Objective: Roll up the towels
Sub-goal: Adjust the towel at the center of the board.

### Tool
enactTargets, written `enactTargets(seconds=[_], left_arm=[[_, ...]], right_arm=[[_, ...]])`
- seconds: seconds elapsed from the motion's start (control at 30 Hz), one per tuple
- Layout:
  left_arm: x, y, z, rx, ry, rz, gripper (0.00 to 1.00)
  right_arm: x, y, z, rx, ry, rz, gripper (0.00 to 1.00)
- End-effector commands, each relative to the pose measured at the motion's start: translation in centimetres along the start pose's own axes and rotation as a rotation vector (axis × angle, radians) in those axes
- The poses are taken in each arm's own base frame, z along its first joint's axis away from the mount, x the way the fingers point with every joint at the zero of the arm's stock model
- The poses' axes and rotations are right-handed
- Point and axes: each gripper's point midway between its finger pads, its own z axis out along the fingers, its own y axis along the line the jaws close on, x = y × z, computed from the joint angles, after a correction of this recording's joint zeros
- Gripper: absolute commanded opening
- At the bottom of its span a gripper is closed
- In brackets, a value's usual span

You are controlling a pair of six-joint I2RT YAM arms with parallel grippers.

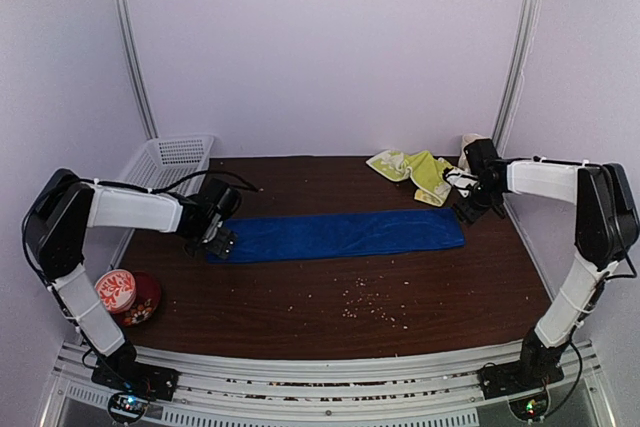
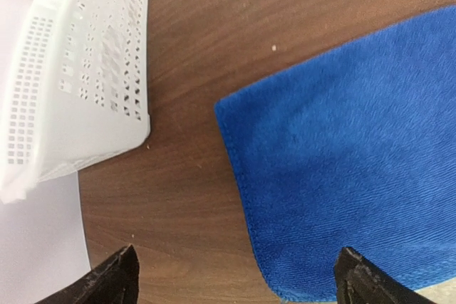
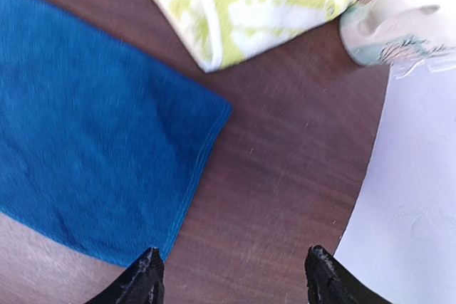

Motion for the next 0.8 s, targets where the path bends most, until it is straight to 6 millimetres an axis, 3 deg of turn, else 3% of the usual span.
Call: enactTargets(seconds=[0.0, 0.17, 0.27, 0.5, 0.77], left_arm=[[-2.8, 0.4, -2.0, 0.042, -0.072, -0.062, 0.98], [-3.2, 1.7, -3.3, 0.027, -0.109, -0.111, 0.98], [-3.3, 2.2, -2.9, -0.023, -0.106, -0.095, 0.98], [-1.0, 1.2, 0.7, -0.120, 0.006, 0.003, 0.98], [1.3, -0.5, 2.7, -0.085, 0.063, 0.053, 0.98]], right_arm=[[-3.3, -1.2, 0.0, -0.003, -0.082, 0.096, 0.68], [-4.5, -0.7, 2.1, -0.044, -0.071, 0.133, 0.68], [-4.2, 0.3, 3.0, -0.070, -0.063, 0.142, 0.67], [-1.2, 2.3, 4.1, -0.111, 0.013, 0.098, 0.66], [2.1, 3.4, 5.0, -0.105, 0.098, 0.040, 0.66]])
